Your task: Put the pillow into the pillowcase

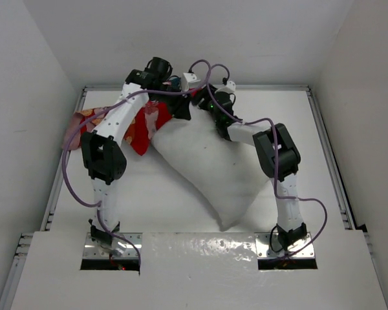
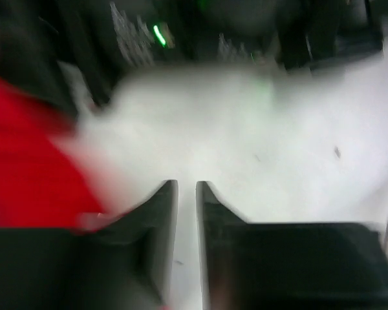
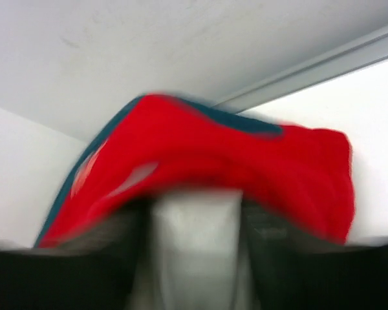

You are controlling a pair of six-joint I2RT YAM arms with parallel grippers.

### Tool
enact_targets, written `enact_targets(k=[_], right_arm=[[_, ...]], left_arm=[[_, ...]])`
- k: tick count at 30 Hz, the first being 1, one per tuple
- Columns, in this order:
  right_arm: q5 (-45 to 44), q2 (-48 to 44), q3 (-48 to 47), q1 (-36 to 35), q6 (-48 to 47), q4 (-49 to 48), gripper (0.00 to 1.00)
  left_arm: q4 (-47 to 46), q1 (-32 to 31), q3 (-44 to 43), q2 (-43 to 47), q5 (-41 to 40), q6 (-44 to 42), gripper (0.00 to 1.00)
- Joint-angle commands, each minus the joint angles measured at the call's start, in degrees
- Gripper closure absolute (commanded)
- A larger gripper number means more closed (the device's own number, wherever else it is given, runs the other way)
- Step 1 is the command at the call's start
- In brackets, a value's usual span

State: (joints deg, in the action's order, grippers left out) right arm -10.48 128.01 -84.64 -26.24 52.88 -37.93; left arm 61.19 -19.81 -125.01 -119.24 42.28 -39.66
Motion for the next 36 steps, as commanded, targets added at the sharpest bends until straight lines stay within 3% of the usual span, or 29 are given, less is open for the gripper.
enact_targets(k=[1,2,3,4,6,7,9,10,12,13,14,15,16,17,18,19,22,26,29,32,33,34,35,36], right_arm=[[3.3,-5.37,3.5,4.08,-3.57,-1.89,0.33],[6.58,-6.7,5.08,4.87,-4.62,-1.27,0.16],[9.05,-8.11,7.36,5.66,-6.89,0.04,0.02],[12.99,-11.17,7.99,6.98,-9.18,4.23,0.01],[15.83,-14.26,8.09,7.52,-19.36,9.87,0.01],[15.93,-15.75,7.57,7.52,-23.49,17.47,0.01],[17.07,-18.66,3.46,7.43,-33.05,26.46,0.03],[16.99,-19.28,1.78,7.43,-35.72,35.73,0.18],[14.8,-21.2,-1.3,7.52,-39.07,43.09,0.74],[13.31,-22.35,-1.05,7.26,-39.52,46.42,0.95],[11.64,-23.58,-0.27,6.82,-40.05,47.24,0.92],[10.67,-26.29,1.57,6.12,-42.05,47.86,0.81],[8.57,-27.53,2.37,3.59,-43.46,49.08,0.37],[4.46,-28.68,4.03,1.91,-47.05,49.62,0.21],[2.42,-30.43,5.09,-2.63,-49.0,49.54,0.09],[1.18,-31.06,6.14,-5.11,-51.1,48.93,0.01],[2.38,-32.9,12.73,-12.94,-57.0,42.61,0.01],[5.74,-33.35,23.43,-20.24,-59.65,27.89,0.01],[2.59,-30.72,31.43,-20.52,-54.58,16.18,0.01],[-4.97,-24.84,30.69,-20.61,-50.1,10.6,0.01],[-6.73,-23.26,29.55,-20.52,-48.85,11.82,0.04],[-8.49,-20.63,28.32,-20.52,-48.06,12.53,0.11],[-8.68,-19.56,25.95,-20.52,-47.44,14.45,0.37],[-8.59,-18.85,24.89,-20.52,-47.09,15.34,0.53]], left_arm=[[2.8,0.03,1.44,3.66,2.37,2.74,0.69],[2.8,0.99,1.44,4.53,2.28,3.44,0.45],[2.62,1.79,1.44,5.24,1.84,5.1,0.38],[2.1,3.62,1.52,6.99,0.01,5.64,0.28],[0.0,5.57,4.67,9.8,-3.59,8.62,0.25],[-2.8,7.14,6.6,11.56,-8.74,9.33,0.26],[-4.4,8.38,12.73,15.78,-14.39,10.3,0.84],[-5.28,9.17,14.51,16.84,-20.34,11.0,0.99],[-5.38,9.62,21.08,19.47,-24.16,10.66,1.0],[-6.25,9.62,23.65,20.35,-27.22,10.66,1.0],[-6.17,9.62,28.37,21.49,-28.04,10.13,1.0],[-5.73,9.53,30.33,21.59,-28.83,9.0,1.0],[-5.38,9.36,31.83,21.51,-31.45,9.07,1.0],[-5.55,9.35,34.72,21.07,-33.04,10.03,0.96],[-5.99,9.35,36.4,20.98,-34.62,10.21,0.86],[-7.91,9.35,37.9,20.98,-36.64,10.39,0.62],[-13.36,8.83,43.79,21.07,-37.18,8.99,0.41],[-19.34,8.39,45.29,17.04,-39.9,11.25,0.39],[-27.77,8.56,48.18,15.89,-46.14,15.12,0.4],[-33.05,8.56,50.04,14.39,-45.8,18.11,0.54],[-35.93,8.56,50.65,14.04,-45.28,18.74,0.71],[-37.09,8.56,51.26,13.34,-45.1,19.26,0.81],[-37.72,8.56,51.1,12.9,-44.92,19.79,0.9],[-36.94,8.56,50.49,12.46,-44.74,19.97,1.0]])
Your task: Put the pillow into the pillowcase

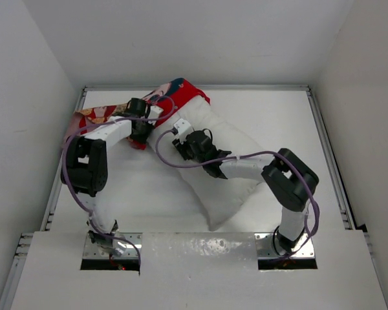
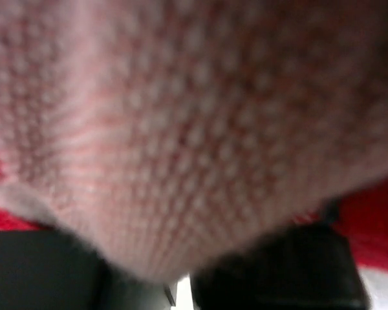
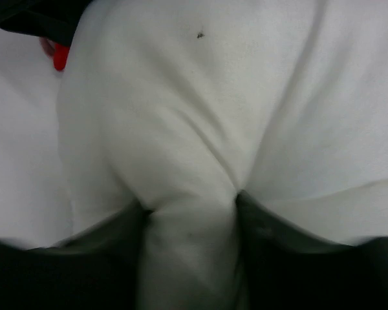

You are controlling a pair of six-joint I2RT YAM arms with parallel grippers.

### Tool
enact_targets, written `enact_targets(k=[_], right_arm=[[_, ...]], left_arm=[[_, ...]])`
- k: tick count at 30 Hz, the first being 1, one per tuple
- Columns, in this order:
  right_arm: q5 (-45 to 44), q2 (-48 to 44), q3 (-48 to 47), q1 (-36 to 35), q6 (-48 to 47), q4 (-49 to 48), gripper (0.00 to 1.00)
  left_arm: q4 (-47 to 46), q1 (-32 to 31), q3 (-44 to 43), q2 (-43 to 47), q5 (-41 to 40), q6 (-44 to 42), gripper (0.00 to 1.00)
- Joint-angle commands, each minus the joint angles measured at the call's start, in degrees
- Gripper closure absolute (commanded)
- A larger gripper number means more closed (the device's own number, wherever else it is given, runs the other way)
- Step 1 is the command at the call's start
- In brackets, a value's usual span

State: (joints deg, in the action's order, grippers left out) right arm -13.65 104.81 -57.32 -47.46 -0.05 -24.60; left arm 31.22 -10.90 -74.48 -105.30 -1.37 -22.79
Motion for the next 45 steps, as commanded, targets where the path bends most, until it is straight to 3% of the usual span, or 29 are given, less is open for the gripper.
enact_targets(k=[1,2,3,5,6,9,12,17,20,25,28,36,40,45], right_arm=[[-3.86,4.87,-3.58,0.79,6.12,2.53,0.78],[-2.71,5.13,-3.85,0.88,6.38,2.97,0.99],[-1.13,5.05,-4.03,0.88,6.38,2.72,1.0],[2.29,4.7,-5.51,1.67,8.47,1.41,1.0],[3.01,4.7,-6.57,2.28,10.23,0.79,1.0],[7.13,6.01,-12.97,7.28,23.66,-2.28,1.0],[6.28,7.5,-18.78,11.68,37.21,-8.43,1.0],[0.73,5.32,-21.26,12.74,39.6,-13.97,1.0],[1.26,1.19,-19.07,12.75,40.13,-17.67,1.0],[-1.37,-8.64,-9.77,12.92,39.08,-24.07,1.0],[-2.08,-11.73,-6.33,12.92,39.95,-26.63,1.0],[-6.11,-7.09,-9.64,11.08,46.29,-26.03,1.0],[-8.49,-0.94,-14.04,8.89,44.62,-20.43,1.0],[-10.88,4.69,-11.68,8.35,48.83,-18.03,1.0]], left_arm=[[-5.83,-0.27,-1.53,-1.93,-0.66,3.01,1.0],[-2.43,0.34,-2.24,-1.76,0.21,2.84,1.0],[-0.22,0.7,-3.99,-0.97,3.18,2.66,1.0],[8.44,1.4,-6.54,0.0,7.15,0.74,1.0],[12.42,1.32,-10.04,0.87,13.34,-1.28,1.0],[26.72,0.79,-17.25,1.76,26.18,-9.19,1.0],[35.99,-0.7,-22.0,2.72,34.02,-16.03,1.0],[44.35,-1.5,-27.64,3.69,44.58,-21.95,1.0],[44.36,-1.41,-31.42,4.31,46.01,-22.12,1.0],[40.43,-0.71,-36.88,3.87,38.39,-19.86,1.0],[39.62,-0.88,-38.28,3.43,38.54,-20.01,1.0],[43.84,-4.74,-41.27,1.76,62.43,-25.11,1.0],[40.51,-7.56,-44.43,1.67,73.67,-20.38,1.0],[39.1,-7.3,-47.96,4.04,78.17,-17.03,1.0]])
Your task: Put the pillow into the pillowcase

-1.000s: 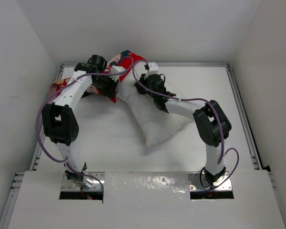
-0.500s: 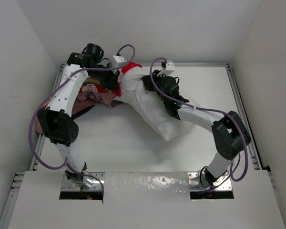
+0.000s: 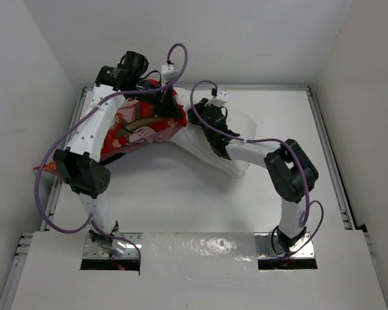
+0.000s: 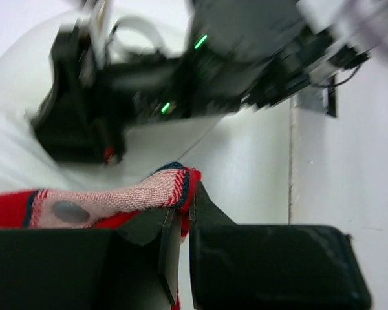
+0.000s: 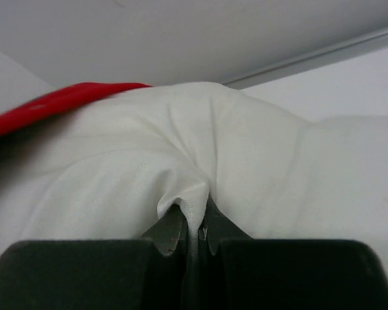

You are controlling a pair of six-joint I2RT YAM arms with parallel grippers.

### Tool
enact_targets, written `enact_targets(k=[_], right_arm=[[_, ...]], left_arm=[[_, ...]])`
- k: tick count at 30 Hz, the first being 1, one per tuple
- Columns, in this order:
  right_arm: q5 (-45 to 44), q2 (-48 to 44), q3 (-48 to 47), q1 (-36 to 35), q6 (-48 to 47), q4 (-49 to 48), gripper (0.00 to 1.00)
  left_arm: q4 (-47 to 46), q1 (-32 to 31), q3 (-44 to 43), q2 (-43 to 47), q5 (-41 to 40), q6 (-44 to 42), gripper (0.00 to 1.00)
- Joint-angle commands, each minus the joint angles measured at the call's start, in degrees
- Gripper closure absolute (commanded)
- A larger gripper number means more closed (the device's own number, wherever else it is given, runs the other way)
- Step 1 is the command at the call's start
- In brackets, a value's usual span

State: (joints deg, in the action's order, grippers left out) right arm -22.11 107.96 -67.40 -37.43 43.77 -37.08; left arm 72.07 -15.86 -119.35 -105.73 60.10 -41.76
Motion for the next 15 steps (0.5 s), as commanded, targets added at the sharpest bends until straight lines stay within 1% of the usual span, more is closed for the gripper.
enact_targets(k=[1,3,4,5,6,7,8,9,10,12,13,14,15], right_arm=[[-1.72,1.9,-1.16,-1.86,5.01,-5.72,1.0],[1.7,1.9,1.03,-2.91,3.17,-8.08,1.0],[3.54,1.29,2.52,-3.09,2.64,-9.4,1.0],[5.48,0.42,6.53,-3.0,1.85,-10.72,1.0],[9.41,-1.77,8.58,-3.09,1.24,-13.17,1.0],[11.63,-2.92,10.69,-3.0,0.36,-14.06,1.0],[14.09,-3.98,13.93,-3.0,-0.78,-14.68,1.0],[17.16,-5.12,15.09,-2.91,-3.31,-15.12,1.0],[23.97,-6.61,16.06,-3.0,-4.47,-14.95,1.0],[30.69,-7.85,18.08,-3.0,-7.1,-13.64,0.86],[35.85,-9.16,18.87,-2.91,-7.9,-13.2,0.72],[37.82,-9.96,19.84,-2.82,-8.87,-12.76,0.58],[39.23,-10.83,19.93,-2.65,-10.62,-10.84,0.37]], left_arm=[[-1.85,-2.25,-1.95,4.92,17.94,1.94,1.0],[-0.54,-1.55,1.48,5.62,16.38,0.63,1.0],[0.25,-0.94,2.62,5.63,12.71,-0.16,0.98],[1.3,-0.23,4.72,5.97,10.94,-2.43,0.92],[3.49,1.17,5.78,6.15,7.27,-3.5,0.73],[3.51,1.44,7.36,6.67,4.27,-3.16,0.61],[3.51,1.44,10.51,7.81,0.59,-3.68,0.51],[3.51,1.44,11.93,8.52,-2.15,-4.03,0.44],[3.51,1.44,13.95,9.57,-6.7,-4.21,0.41],[3.51,1.53,13.71,10.63,-9.55,-3.51,0.37],[3.51,1.62,11.44,11.51,-11.91,-3.59,0.37],[3.34,1.62,9.59,11.6,-13.41,-2.72,0.37],[0.29,1.79,8.01,11.69,-15.17,-0.37,0.37]])
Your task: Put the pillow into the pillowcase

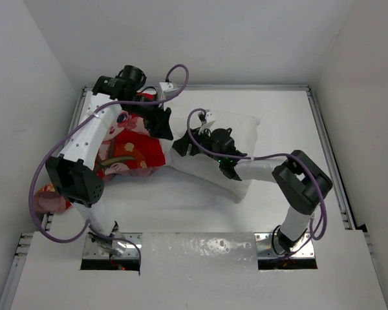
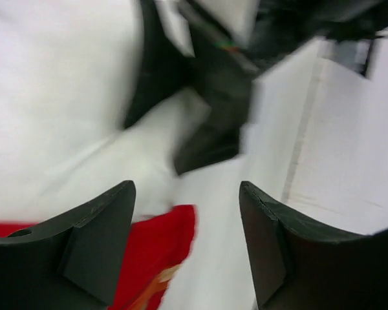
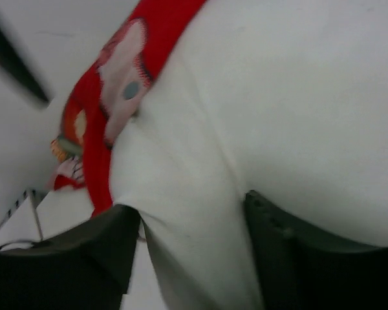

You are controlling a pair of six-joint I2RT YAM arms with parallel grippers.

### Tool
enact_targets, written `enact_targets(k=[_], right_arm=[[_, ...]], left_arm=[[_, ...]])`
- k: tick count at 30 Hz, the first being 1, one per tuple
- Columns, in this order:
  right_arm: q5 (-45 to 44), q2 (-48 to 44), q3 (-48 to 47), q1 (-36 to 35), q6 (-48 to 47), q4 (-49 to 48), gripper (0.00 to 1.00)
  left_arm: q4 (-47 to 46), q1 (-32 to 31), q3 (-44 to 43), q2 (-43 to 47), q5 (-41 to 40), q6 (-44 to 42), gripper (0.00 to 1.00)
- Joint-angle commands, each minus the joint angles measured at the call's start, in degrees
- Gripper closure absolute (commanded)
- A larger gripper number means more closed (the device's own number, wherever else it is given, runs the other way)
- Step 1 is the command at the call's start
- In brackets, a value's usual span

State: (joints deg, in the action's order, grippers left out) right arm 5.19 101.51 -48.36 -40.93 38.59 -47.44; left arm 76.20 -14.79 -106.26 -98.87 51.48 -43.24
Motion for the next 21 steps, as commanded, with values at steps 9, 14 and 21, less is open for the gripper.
enact_targets(k=[9,14,21], right_arm=[[20.64,-6.51,-21.06,9.01,-16.62,27.13,0.46],[18.8,0.42,-30.46,13.24,-16.52,30.55,0.23],[14.05,17.72,-45.23,13.33,-16.01,39.88,0.09]], left_arm=[[-35.32,1.16,-2.54,-4.1,-59.68,29.09,0.5],[-32.21,2.22,-16.75,-18.52,-65.28,33.05,0.33],[-28.39,4.59,-19.72,-26.47,-59.4,35.16,0.49]])
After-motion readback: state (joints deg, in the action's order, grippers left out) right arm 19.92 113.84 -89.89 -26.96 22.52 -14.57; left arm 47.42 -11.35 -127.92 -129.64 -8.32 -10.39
